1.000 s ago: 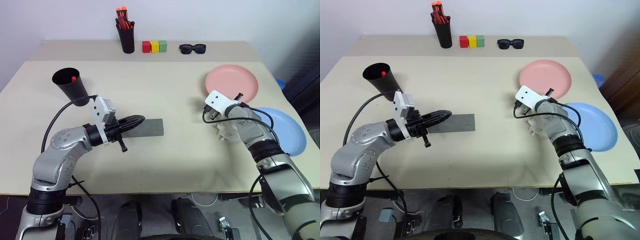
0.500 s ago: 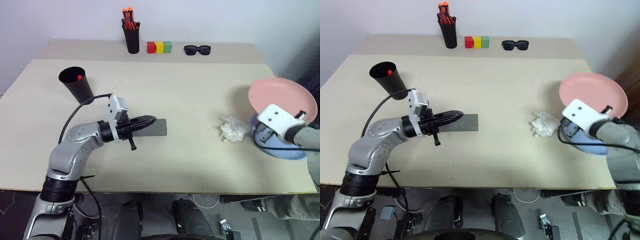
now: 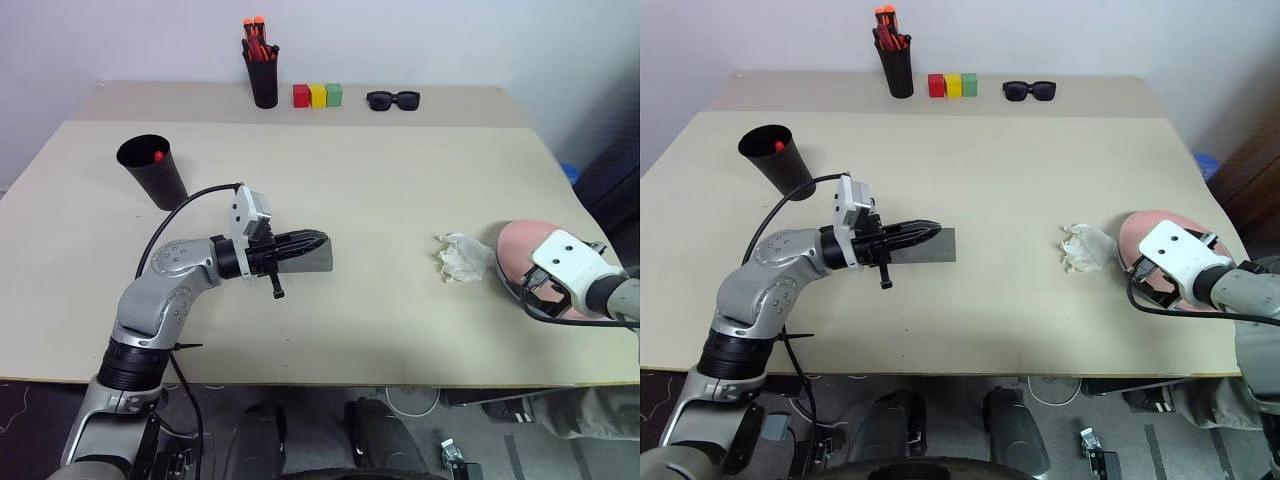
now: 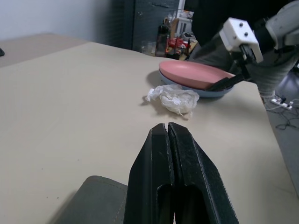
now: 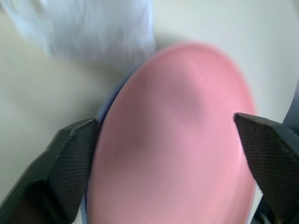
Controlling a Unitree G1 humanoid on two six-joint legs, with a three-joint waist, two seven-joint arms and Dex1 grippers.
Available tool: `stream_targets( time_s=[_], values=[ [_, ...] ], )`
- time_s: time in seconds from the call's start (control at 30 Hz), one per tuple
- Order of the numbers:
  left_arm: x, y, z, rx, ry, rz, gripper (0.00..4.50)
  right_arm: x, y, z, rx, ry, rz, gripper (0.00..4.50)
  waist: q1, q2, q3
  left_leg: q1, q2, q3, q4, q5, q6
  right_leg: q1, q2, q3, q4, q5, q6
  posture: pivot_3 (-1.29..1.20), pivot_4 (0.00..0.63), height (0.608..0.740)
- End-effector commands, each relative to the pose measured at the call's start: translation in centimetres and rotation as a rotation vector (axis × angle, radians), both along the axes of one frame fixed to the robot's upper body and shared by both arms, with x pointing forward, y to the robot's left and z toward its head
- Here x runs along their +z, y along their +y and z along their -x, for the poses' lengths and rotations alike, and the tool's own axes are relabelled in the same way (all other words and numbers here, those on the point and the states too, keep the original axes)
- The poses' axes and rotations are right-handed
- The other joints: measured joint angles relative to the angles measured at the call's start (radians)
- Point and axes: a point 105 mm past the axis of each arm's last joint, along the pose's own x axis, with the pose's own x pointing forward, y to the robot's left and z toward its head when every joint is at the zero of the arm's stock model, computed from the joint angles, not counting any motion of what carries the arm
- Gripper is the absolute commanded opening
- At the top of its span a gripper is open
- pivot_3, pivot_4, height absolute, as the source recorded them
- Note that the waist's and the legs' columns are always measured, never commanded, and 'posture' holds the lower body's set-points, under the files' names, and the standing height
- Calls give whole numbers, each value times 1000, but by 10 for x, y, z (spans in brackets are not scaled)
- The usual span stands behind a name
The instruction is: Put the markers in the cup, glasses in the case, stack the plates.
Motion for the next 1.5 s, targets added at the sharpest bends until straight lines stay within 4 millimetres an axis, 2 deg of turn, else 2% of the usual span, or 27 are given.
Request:
stream_targets(
  time_s=[0.03,0.13,0.27,0.33,0.43,0.53,0.63,0.67,0.77,0.87,0.97,1.07,1.17,1.3,1.4,1.47,1.5],
  values=[
    [4,3,2,11,-36,-6,0,18,31,0,151,-66,-50,4468,1,0,0,0,0,0,0,0,0,0,0,0,0,0,0,0,150,722],
    [3,4,3,22,-36,-6,0,5,51,0,222,-36,-73,4468,1,0,0,0,0,0,0,0,0,0,0,0,0,0,0,0,150,722],
    [3,4,4,31,-36,-3,0,-11,64,-12,216,-39,-105,4468,1,0,0,0,0,0,0,0,0,0,0,0,0,0,0,0,150,722],
    [3,5,4,40,-36,-2,0,-22,66,-17,207,-33,-77,4468,1,0,0,0,0,0,0,0,0,0,0,0,0,0,-1,0,150,722],
    [3,9,6,53,-35,-4,0,-35,56,-28,147,-47,29,4468,2,-1,0,0,0,0,0,0,0,0,0,0,0,-1,-2,0,150,722],
    [2,11,7,59,-33,-6,0,-36,50,-32,117,-65,51,3620,3,-1,0,0,0,0,0,0,0,0,0,0,0,-1,-2,0,150,722],
    [2,10,8,61,-31,-7,0,-34,49,-33,115,-73,57,2205,4,-1,0,0,0,0,0,0,0,0,0,0,0,-1,-2,0,150,722],
    [1,10,8,61,-31,-7,0,-32,49,-33,114,-78,60,1609,4,-1,0,0,0,0,0,0,0,0,0,0,0,-1,-2,0,150,722],
    [1,9,7,55,-26,-4,0,-17,47,-34,106,-135,73,34,3,-1,0,0,0,0,0,0,0,0,0,0,0,-1,-1,0,150,722],
    [0,7,6,44,-22,-1,0,5,45,-36,78,-200,45,34,3,0,0,0,0,0,0,0,0,0,0,0,0,-1,-1,0,150,722],
    [-1,5,4,34,-18,0,0,26,34,-35,17,-252,33,34,4,0,0,0,0,0,0,0,0,0,0,0,0,0,-1,0,150,722],
    [-2,5,2,30,-15,1,0,38,1,-29,-111,-262,89,34,6,0,0,0,0,0,0,0,0,0,0,0,0,0,-1,0,150,722],
    [-3,4,-1,25,-14,3,0,38,-23,-23,-198,-235,125,34,7,-1,0,-1,-1,0,0,0,0,0,-1,0,0,-1,-2,0,150,722],
    [-1,3,-4,26,-23,11,0,27,-40,-15,-244,-175,124,1520,3,-1,0,0,-1,0,0,0,0,0,0,0,0,-1,-1,0,150,722],
    [1,7,-7,58,-30,22,0,29,-38,-18,-229,-191,133,3026,-4,0,0,0,-1,0,0,0,0,0,0,0,0,0,0,0,150,722],
    [2,12,-8,87,-37,22,0,31,-29,-23,-185,-203,138,4038,-5,0,0,0,0,0,0,0,0,0,0,0,0,0,0,0,150,722],
    [3,16,-9,109,-43,24,0,32,-24,-26,-156,-210,127,4038,-4,0,0,0,0,0,0,0,0,0,0,0,0,0,0,0,150,722]
  ],
)
